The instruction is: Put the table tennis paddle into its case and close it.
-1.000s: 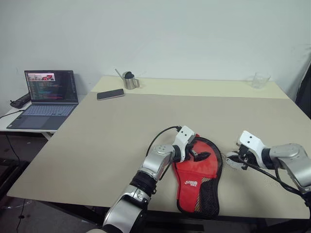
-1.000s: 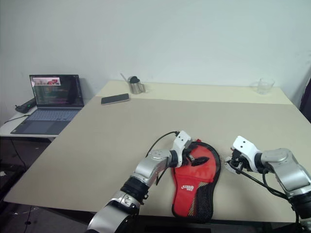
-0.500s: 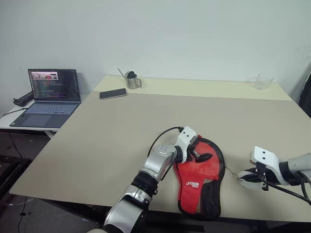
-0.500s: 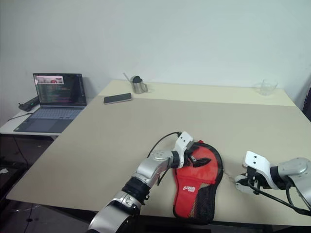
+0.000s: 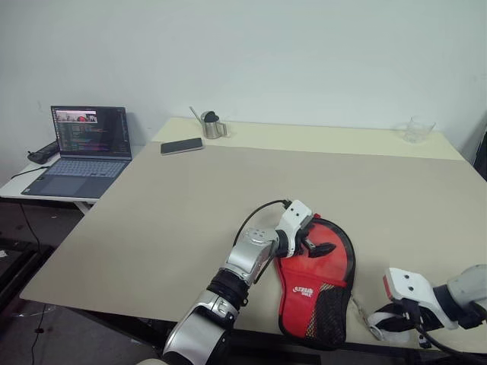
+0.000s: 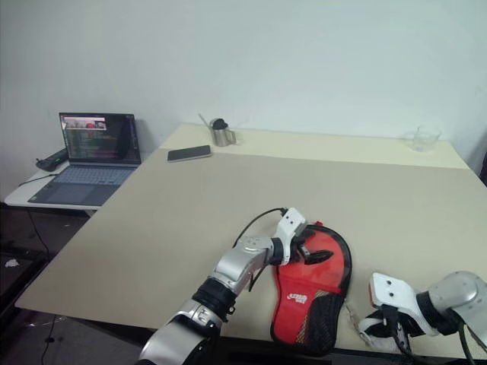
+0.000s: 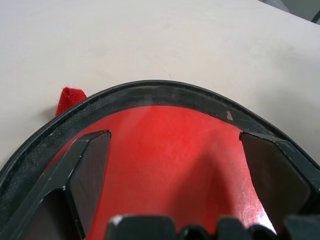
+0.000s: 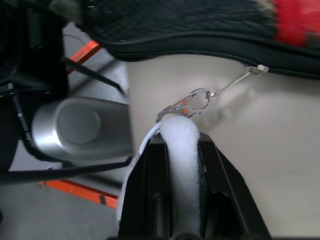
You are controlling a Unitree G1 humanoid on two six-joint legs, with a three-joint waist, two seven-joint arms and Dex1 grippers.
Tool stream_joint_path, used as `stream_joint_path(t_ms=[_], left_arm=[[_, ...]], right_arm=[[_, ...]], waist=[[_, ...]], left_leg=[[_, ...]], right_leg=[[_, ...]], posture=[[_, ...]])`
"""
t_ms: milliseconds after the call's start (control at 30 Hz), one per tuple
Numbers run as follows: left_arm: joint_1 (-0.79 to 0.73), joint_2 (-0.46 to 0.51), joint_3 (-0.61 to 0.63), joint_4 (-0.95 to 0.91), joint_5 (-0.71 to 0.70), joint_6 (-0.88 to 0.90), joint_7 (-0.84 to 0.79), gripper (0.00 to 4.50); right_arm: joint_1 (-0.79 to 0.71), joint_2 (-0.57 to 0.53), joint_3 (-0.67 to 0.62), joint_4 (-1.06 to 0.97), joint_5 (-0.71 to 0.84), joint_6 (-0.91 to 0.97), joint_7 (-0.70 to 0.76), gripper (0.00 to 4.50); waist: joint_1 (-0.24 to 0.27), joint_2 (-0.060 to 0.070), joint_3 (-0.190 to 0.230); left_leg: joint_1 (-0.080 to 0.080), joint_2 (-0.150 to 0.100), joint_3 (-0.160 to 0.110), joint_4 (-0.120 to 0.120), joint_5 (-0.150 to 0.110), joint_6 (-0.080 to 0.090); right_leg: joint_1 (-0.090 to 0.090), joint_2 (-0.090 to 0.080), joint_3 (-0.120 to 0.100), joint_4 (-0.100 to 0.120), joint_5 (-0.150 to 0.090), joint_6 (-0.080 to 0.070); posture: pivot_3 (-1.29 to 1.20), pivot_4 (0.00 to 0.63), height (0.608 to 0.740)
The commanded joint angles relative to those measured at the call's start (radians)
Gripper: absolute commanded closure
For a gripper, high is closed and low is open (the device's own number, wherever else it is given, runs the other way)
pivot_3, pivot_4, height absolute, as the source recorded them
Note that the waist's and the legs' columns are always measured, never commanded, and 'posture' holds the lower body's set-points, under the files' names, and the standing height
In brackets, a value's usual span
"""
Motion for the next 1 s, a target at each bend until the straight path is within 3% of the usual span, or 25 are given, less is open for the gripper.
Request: stream_joint_path(t_ms=[33,467,733,1000], left_arm=[[0.028,0.015,-0.009,0.042,0.014,0.036,0.002,0.0],[0.023,0.021,-0.009,0.044,0.012,0.038,0.001,0.0],[0.022,0.036,-0.007,0.04,0.015,0.04,0.001,0.0],[0.015,0.037,-0.003,0.047,0.014,0.037,0.007,0.0]], right_arm=[[0.03,-0.014,0.08,-0.043,-0.012,0.016,0.034,4.3],[0.144,-0.061,0.11,-0.341,0.095,0.154,0.02,4.3],[-0.02,-0.053,0.107,-0.332,0.076,0.256,-0.044,4.3],[-0.059,-0.049,0.135,-0.273,0.071,0.258,-0.061,1.81]], waist=[[0.0,0.0,0.0],[-0.003,-0.001,0.0],[-0.007,-0.001,0.001],[-0.007,-0.001,0.0]], left_leg=[[0.0,0.0,0.0,0.0,0.0,0.0],[0.004,0.0,-0.001,0.001,-0.001,0.0],[0.005,0.0,0.0,0.001,-0.001,0.0],[0.005,0.001,0.0,0.001,-0.001,0.0]], right_leg=[[0.0,0.0,0.0,0.0,0.0,0.0],[0.005,0.0,-0.001,0.0,-0.003,0.006],[0.005,0.0,0.0,0.0,-0.003,0.006],[0.005,0.0,0.0,0.0,-0.004,0.007]], posture=[[0.0,0.15,0.74],[0.0,0.15,0.74],[0.0,0.15,0.74],[0.0,0.15,0.74]])
